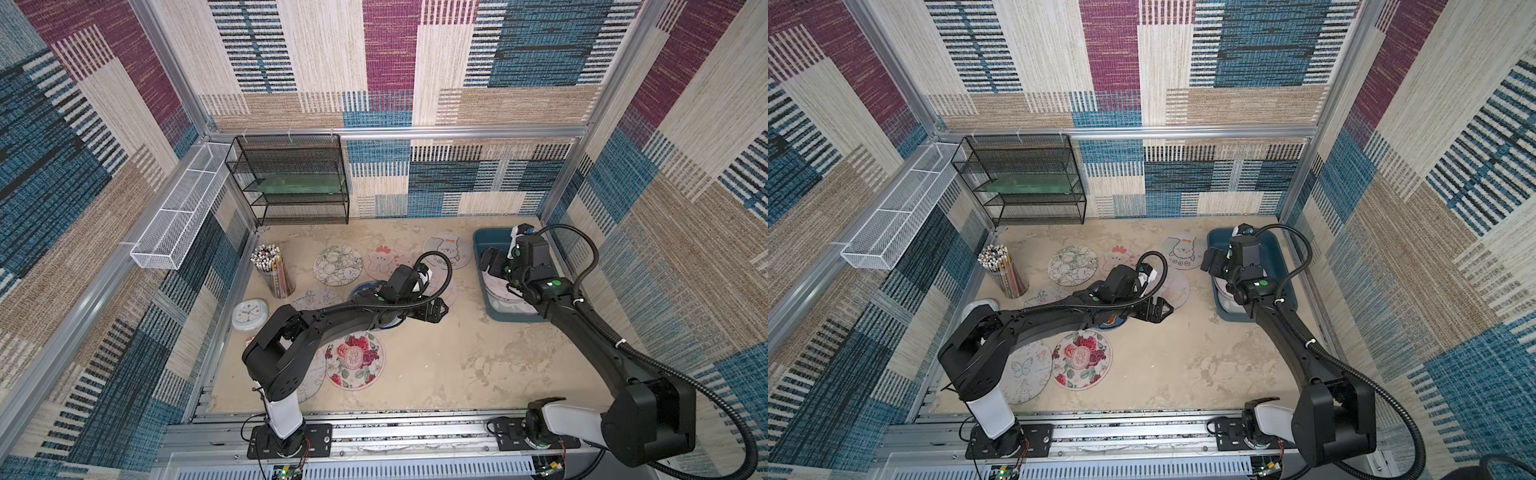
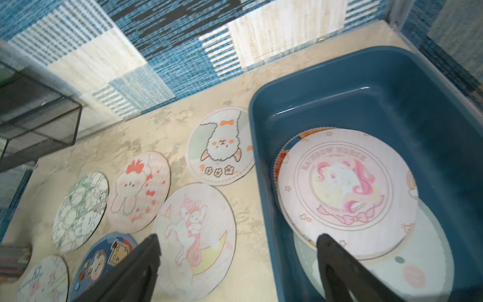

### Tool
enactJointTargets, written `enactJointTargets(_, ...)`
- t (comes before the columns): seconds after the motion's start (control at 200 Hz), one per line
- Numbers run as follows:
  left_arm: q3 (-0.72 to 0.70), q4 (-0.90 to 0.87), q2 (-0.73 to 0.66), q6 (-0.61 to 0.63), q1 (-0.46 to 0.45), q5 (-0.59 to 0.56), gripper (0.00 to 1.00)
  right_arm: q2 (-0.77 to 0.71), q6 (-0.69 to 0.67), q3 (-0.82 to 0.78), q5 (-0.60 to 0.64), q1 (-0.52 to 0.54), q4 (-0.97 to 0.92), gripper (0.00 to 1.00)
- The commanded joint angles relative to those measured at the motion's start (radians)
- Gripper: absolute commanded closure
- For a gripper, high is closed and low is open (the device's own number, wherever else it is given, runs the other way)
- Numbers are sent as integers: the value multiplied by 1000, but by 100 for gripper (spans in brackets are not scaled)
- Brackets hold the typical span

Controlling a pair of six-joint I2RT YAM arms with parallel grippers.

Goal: Put the coasters into the storage box
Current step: Pick up the coaster from the center of the board.

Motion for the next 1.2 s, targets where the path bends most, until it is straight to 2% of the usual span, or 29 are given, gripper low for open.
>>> enactJointTargets(0.0,-8,19,10,-53,1,-57,3,31,-37,36,10,53,-46,5)
enactJointTargets(0.195,-72,137,4,-67,1,-135,4,147,-32,109,-55,133,-34,5)
enactJointTargets(0.406,-28,85,17,-3,3,-177,5,321,-24,216,-94,197,-44,5)
enactJointTargets(0.611,72,-44,55,65,14,-234,6,418,52,223,-87,181,-49,5)
enactJointTargets(0.756,143,-87,114,97,43,-214,6,457,66,219,-93,168,-61,5)
enactJointTargets(1.022,250,-115,223,74,105,-145,7,519,73,224,-134,143,-64,5)
enactJointTargets(1.197,316,-148,292,78,128,-141,8,545,83,214,-151,132,-53,5)
